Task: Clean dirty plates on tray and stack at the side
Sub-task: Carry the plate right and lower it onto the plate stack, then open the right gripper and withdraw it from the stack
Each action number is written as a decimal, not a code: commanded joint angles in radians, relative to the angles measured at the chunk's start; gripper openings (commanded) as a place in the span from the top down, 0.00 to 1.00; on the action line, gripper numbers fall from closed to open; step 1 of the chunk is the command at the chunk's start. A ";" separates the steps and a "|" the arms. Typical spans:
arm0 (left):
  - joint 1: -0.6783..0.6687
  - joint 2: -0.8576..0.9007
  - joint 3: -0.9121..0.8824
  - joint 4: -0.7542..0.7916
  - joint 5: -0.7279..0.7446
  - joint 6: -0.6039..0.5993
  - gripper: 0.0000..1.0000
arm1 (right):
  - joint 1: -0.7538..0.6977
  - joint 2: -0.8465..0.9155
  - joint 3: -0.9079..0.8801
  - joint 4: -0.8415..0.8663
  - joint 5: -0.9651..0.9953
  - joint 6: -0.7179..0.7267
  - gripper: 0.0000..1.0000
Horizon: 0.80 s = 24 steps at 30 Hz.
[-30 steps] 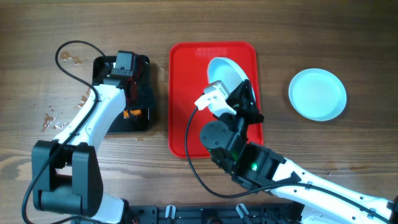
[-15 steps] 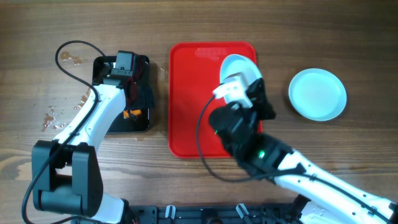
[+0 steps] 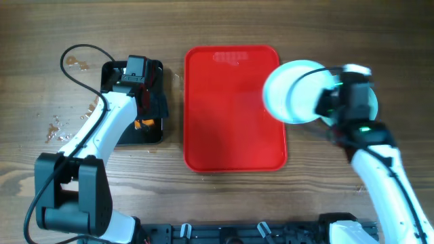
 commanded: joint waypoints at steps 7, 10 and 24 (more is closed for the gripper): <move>0.005 0.000 -0.004 0.000 -0.013 -0.012 0.00 | -0.422 0.091 0.002 -0.024 -0.257 0.112 0.96; 0.005 0.000 -0.004 0.000 -0.013 -0.012 0.00 | -0.446 0.161 0.002 -0.016 -0.248 0.135 0.96; 0.005 0.000 -0.004 0.000 -0.012 -0.012 0.00 | -0.437 -0.081 0.006 -0.113 -0.571 0.021 0.44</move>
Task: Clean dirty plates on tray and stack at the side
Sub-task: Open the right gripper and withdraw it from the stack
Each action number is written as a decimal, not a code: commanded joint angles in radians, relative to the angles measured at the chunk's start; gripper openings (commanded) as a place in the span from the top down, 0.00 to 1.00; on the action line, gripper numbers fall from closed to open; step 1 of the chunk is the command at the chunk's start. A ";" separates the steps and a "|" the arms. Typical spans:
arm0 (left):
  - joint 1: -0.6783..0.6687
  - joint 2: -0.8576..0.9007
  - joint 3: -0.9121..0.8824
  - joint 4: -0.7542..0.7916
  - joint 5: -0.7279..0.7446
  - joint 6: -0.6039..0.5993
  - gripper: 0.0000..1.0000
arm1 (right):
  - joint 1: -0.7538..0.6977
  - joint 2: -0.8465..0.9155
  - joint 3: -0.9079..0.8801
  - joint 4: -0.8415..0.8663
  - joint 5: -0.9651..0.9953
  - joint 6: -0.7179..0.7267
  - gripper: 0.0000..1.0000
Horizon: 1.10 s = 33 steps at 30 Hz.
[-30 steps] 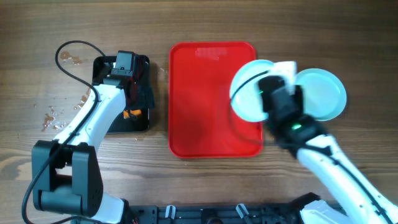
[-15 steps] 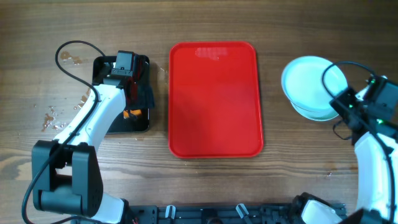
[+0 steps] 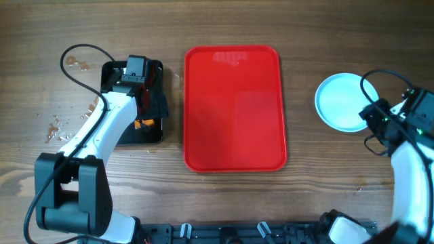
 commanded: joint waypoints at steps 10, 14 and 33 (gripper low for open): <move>0.005 0.000 -0.004 0.000 -0.013 -0.012 0.00 | 0.126 -0.564 0.007 -0.323 -0.590 0.121 0.00; 0.005 0.000 -0.004 0.000 -0.013 -0.012 0.00 | 0.126 -0.590 0.007 -0.360 -0.479 0.141 0.00; 0.005 0.000 -0.004 0.000 -0.012 -0.012 0.00 | 0.421 -0.997 -0.098 -0.112 -0.121 -0.483 0.00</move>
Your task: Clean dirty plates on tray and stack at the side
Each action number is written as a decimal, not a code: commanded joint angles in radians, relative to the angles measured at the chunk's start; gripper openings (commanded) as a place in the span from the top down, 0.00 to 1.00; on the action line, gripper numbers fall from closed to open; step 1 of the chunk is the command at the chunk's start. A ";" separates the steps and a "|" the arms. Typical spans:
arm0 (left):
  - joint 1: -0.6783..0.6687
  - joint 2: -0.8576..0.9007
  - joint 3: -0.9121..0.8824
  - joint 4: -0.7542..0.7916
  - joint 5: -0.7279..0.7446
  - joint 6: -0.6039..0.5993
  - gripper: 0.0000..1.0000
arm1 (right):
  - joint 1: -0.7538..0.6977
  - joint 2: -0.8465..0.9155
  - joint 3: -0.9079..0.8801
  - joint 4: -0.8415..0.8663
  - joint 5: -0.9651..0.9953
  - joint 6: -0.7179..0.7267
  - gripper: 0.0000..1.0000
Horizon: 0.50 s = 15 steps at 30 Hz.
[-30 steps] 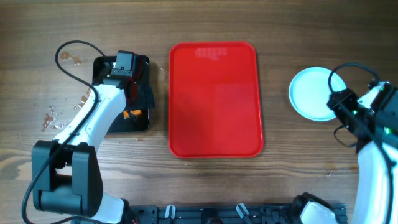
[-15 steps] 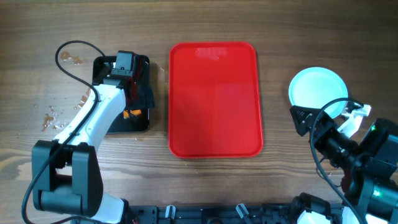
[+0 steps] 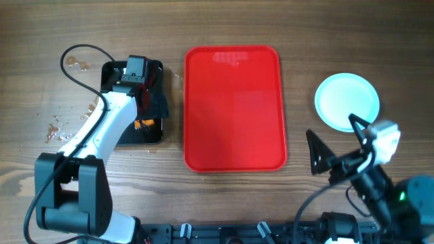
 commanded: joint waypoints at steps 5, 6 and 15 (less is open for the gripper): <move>0.005 0.000 -0.004 0.000 -0.012 -0.012 0.00 | 0.021 -0.269 -0.314 0.116 0.258 -0.079 0.00; 0.005 0.000 -0.004 0.000 -0.012 -0.012 0.00 | 0.021 -0.286 -0.357 0.149 0.256 -0.073 0.00; 0.005 0.000 -0.004 0.000 -0.012 -0.012 0.00 | 0.100 -0.346 -0.623 0.367 0.300 0.026 0.00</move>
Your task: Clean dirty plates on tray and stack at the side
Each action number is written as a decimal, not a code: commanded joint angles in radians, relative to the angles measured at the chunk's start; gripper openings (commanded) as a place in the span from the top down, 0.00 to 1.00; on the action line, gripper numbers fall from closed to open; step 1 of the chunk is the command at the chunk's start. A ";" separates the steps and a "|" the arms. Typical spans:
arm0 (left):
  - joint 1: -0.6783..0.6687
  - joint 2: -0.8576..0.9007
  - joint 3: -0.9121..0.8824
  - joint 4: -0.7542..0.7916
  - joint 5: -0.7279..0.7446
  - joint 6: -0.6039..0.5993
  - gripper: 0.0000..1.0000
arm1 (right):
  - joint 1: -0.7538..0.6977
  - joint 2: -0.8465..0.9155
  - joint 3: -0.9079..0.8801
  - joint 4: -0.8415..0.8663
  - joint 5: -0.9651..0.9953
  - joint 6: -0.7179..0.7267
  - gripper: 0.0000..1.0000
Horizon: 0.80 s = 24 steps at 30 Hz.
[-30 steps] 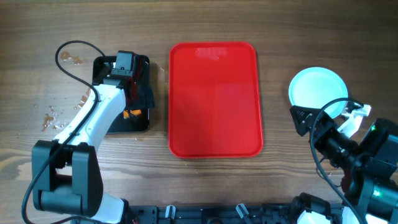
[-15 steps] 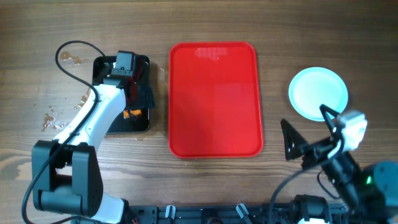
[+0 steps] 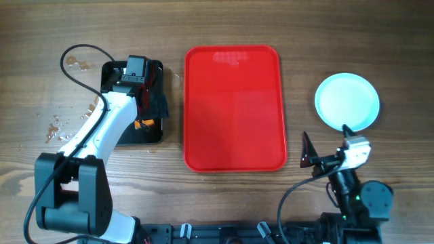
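Observation:
The red tray (image 3: pixel 234 108) lies in the middle of the table with nothing on it. A pale blue-white plate (image 3: pixel 346 102) rests on the wood to its right; whether more plates lie under it cannot be told. My right gripper (image 3: pixel 306 154) is drawn back near the front edge, below and left of the plate, with nothing in it; its jaws are seen edge-on. My left gripper (image 3: pixel 150 108) hangs over the black bin (image 3: pixel 115 73) left of the tray, its jaws hidden against the dark bin.
An orange scrap (image 3: pixel 143 123) lies in the black bin. Crumbs (image 3: pixel 57 129) are scattered on the wood at the far left. A black cable (image 3: pixel 74 57) loops behind the left arm.
My right arm has pulled further back and down toward the front edge, its gripper now a little left of where it was. The plate, tray and left arm have not moved.
My right gripper held the plate tilted at the tray's right edge. Then the plate lay flat on the wood at the right with the gripper beside it. Since then the arm has withdrawn to the front edge, and the left arm stayed over the bin.

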 commanded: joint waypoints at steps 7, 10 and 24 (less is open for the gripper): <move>0.005 0.000 -0.004 0.002 -0.013 -0.012 0.00 | 0.104 -0.023 -0.127 0.152 0.172 0.032 0.00; 0.005 0.000 -0.004 0.002 -0.012 -0.012 0.00 | 0.104 -0.023 -0.153 0.219 0.172 0.031 0.00; 0.005 0.000 -0.004 0.002 -0.013 -0.012 0.00 | 0.104 -0.021 -0.189 0.301 0.172 0.032 0.00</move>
